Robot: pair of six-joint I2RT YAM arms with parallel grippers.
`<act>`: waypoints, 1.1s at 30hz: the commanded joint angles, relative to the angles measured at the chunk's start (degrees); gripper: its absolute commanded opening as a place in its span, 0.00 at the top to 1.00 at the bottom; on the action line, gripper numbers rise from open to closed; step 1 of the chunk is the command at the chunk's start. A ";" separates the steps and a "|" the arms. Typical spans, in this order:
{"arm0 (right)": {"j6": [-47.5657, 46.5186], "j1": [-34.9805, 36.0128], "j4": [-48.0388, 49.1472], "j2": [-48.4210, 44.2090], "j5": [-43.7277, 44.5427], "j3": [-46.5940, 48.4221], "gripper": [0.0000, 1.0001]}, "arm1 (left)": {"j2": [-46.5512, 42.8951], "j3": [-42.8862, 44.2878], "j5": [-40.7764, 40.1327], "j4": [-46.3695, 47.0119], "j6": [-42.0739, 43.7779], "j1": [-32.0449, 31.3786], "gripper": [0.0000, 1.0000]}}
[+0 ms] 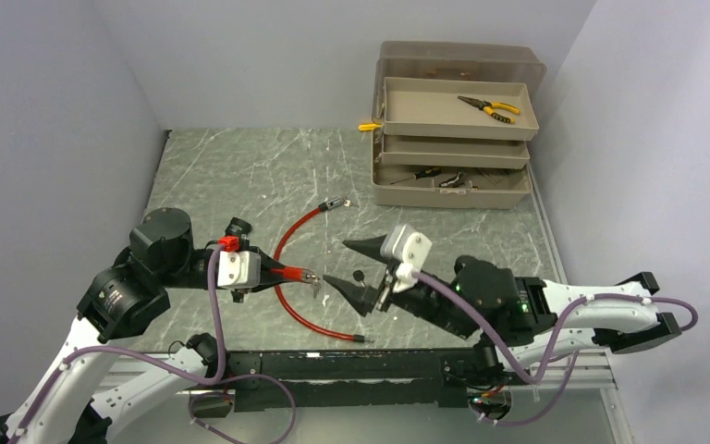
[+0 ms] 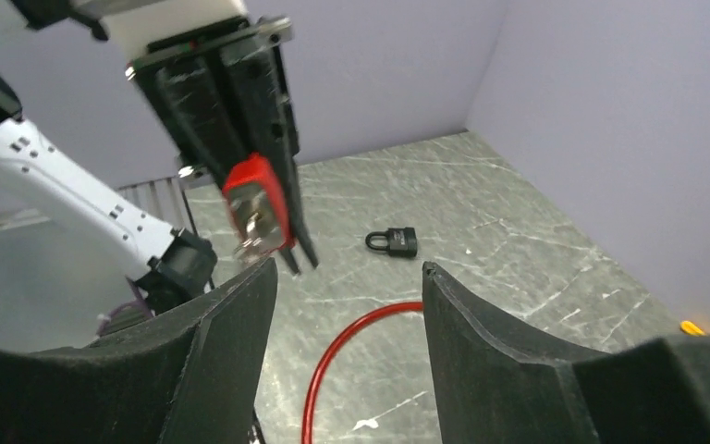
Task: Unlock with the key
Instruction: Unlock the lock.
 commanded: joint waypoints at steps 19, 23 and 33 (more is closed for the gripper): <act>9.07 -12.20 -9.82 4.90 -27.12 12.61 0.49 | -1.53 0.81 0.81 2.89 -0.48 0.11 1.00; 9.49 -13.17 -10.22 5.50 -28.03 12.92 0.55 | -1.54 0.94 0.67 2.92 -0.52 0.08 1.00; 9.80 -13.75 -9.79 6.22 -28.77 13.26 0.66 | -1.53 0.33 0.65 3.03 -0.29 0.12 1.00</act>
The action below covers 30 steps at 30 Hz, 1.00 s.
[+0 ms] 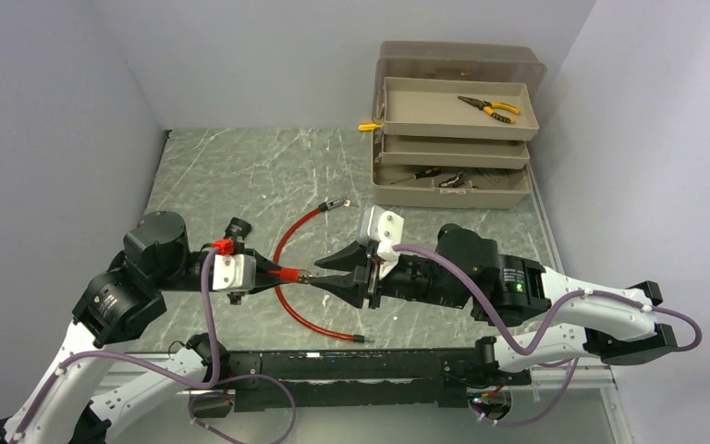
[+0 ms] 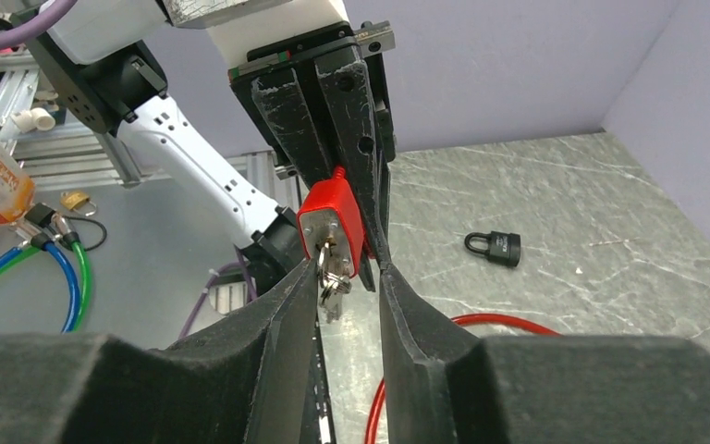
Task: Unlock with the key
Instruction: Unlock the lock.
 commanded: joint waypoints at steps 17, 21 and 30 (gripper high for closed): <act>3.96 -0.49 -2.38 1.64 2.39 2.54 1.00 | -0.40 1.80 -2.06 3.42 1.33 0.29 1.00; 7.11 -1.31 -1.99 1.50 2.33 1.95 1.00 | -0.37 2.80 -2.86 3.36 3.17 0.46 1.00; 24.37 -12.55 5.30 -1.71 -7.11 -6.97 1.00 | 1.26 7.44 -6.44 0.68 10.70 -0.02 1.00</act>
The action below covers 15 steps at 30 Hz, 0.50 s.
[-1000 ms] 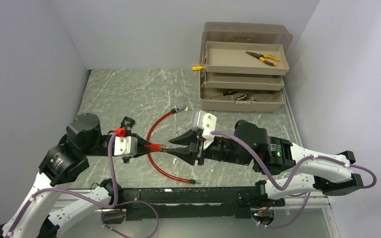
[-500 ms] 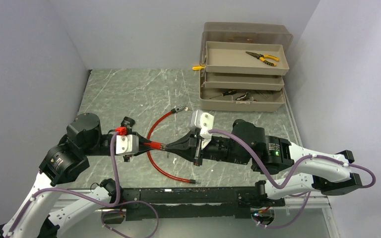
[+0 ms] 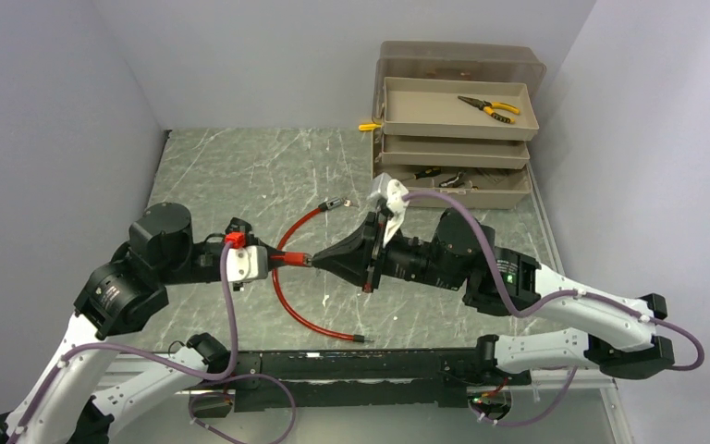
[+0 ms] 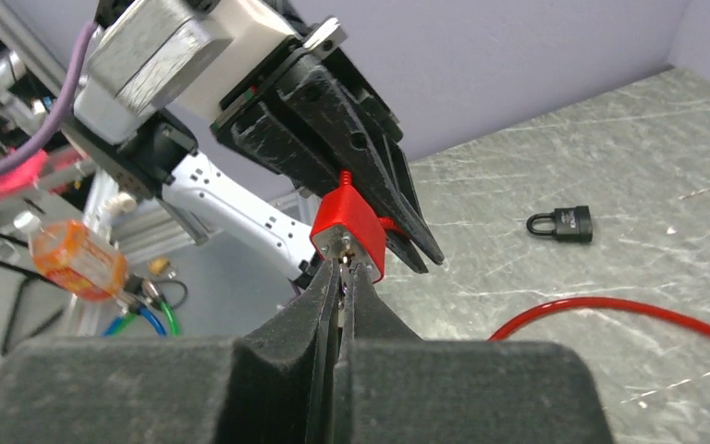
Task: Unlock with the key
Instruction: Unlock the lock.
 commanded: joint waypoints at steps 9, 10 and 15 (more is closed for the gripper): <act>22.64 -12.32 6.48 -1.32 -8.76 -7.53 1.00 | 1.23 7.44 -6.15 3.45 11.72 -2.27 1.00; 24.14 -13.23 7.00 -1.40 -9.66 -8.03 1.00 | 0.90 6.70 -6.89 4.19 12.61 -2.42 1.00; 32.75 -20.00 11.19 -1.54 -16.99 -11.70 1.00 | -0.13 4.54 -10.75 8.23 18.24 -2.73 1.00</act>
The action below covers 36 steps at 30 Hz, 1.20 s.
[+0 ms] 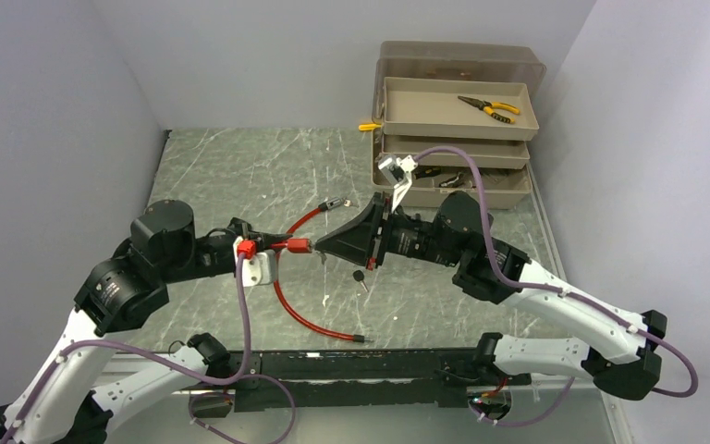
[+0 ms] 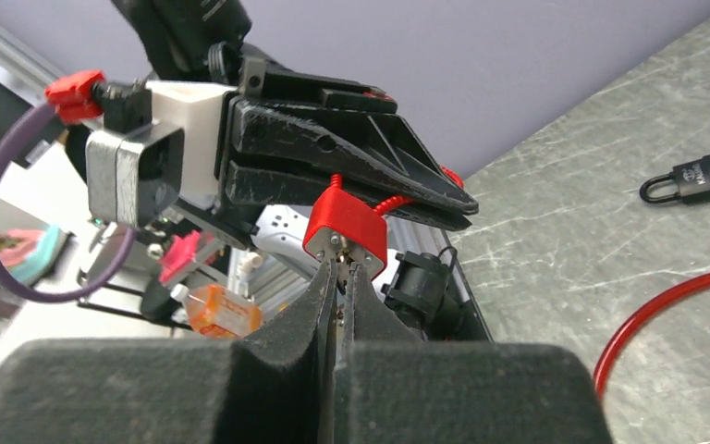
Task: Unlock with the key
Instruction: Unlock the lock.
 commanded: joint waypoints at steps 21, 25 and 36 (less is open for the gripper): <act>17.40 -7.32 15.11 -0.14 -9.76 -9.07 1.00 | -3.38 -4.08 -10.32 15.53 9.06 -4.06 1.00; 5.50 -7.17 4.08 -1.57 -8.52 -3.90 0.88 | -1.77 -2.38 -9.83 10.70 5.00 -4.06 1.00; -16.62 -7.20 -6.89 -10.02 -3.32 0.08 0.41 | -0.31 -1.88 -1.41 5.77 -14.27 -3.43 1.00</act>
